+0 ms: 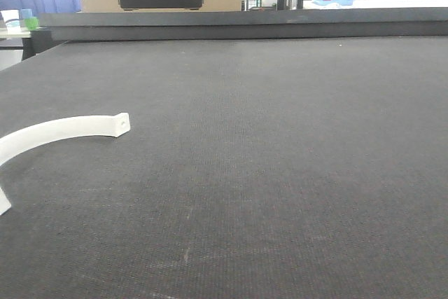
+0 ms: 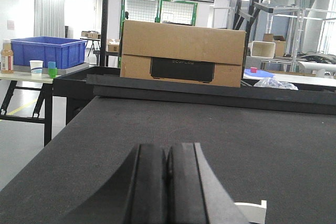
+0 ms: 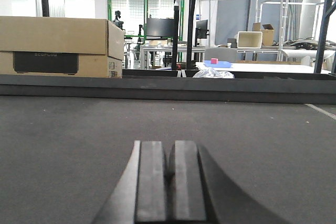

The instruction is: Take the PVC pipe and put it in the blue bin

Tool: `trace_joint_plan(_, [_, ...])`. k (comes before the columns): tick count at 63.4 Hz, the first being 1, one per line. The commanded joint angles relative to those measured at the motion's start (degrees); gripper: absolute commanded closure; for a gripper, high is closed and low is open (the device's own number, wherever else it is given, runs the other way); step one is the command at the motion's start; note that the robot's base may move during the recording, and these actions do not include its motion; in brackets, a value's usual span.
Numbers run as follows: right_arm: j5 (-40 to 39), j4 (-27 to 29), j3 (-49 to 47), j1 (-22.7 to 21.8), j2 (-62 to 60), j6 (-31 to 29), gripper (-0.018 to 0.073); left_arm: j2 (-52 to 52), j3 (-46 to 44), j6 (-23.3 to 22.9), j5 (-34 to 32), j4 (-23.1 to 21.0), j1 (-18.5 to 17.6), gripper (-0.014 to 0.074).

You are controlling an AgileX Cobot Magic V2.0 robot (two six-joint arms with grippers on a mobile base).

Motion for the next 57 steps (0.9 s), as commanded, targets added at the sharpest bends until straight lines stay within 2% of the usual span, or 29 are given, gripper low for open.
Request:
trace_joint_plan(1, [-1.28, 0.11, 0.02, -0.12, -0.16, -0.16, 0.0727, -0.17, -0.17, -0.02, -1.04, -0.09, -0.23, 0.0707])
trace_joint_plan(57, [-1.28, 0.11, 0.02, -0.12, -0.16, -0.16, 0.0727, -0.17, -0.17, -0.02, -1.04, -0.09, -0.23, 0.0707])
